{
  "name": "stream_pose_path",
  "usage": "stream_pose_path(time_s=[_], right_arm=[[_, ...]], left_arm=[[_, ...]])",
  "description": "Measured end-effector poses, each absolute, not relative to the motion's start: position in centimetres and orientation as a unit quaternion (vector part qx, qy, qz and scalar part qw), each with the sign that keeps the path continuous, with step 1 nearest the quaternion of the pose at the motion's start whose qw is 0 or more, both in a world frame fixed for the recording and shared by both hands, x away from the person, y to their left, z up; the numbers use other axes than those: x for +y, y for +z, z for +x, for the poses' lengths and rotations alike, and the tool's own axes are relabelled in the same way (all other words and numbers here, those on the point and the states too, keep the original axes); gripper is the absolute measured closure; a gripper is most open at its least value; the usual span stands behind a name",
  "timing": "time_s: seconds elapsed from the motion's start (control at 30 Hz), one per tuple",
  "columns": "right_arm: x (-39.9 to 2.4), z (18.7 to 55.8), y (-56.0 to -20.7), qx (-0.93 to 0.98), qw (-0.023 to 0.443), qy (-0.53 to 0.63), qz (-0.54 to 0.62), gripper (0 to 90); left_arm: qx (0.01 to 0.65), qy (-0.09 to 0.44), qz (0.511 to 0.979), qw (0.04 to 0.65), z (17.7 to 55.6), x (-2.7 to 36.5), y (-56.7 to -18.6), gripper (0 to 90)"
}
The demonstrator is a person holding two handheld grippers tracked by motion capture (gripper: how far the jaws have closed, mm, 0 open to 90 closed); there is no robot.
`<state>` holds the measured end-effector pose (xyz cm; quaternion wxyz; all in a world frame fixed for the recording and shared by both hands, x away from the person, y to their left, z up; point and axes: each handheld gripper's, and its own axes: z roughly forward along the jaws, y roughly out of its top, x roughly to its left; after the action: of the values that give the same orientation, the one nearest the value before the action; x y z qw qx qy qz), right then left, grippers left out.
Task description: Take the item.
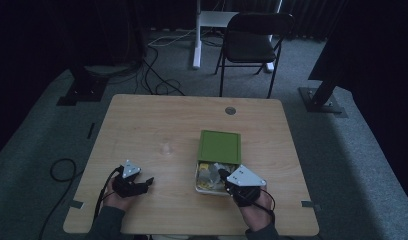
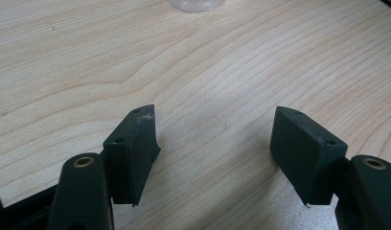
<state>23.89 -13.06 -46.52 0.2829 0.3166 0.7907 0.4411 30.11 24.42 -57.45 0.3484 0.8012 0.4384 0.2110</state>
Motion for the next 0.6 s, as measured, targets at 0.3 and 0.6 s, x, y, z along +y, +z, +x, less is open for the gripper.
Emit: stream_pose_path(time_s=[0.3,0.6], right_arm=[[-13.2,24.0,-45.7,0.79,0.273,0.454,0.309,89.8],[-13.4,24.2,-44.8,0.79,0.276,0.457,0.301,89.8]], left_arm=[[0.438,0.211,0.801,0.348,30.1,24.4,-57.4,34.2],[0.438,0.211,0.801,0.348,30.1,24.4,-57.5,34.2]])
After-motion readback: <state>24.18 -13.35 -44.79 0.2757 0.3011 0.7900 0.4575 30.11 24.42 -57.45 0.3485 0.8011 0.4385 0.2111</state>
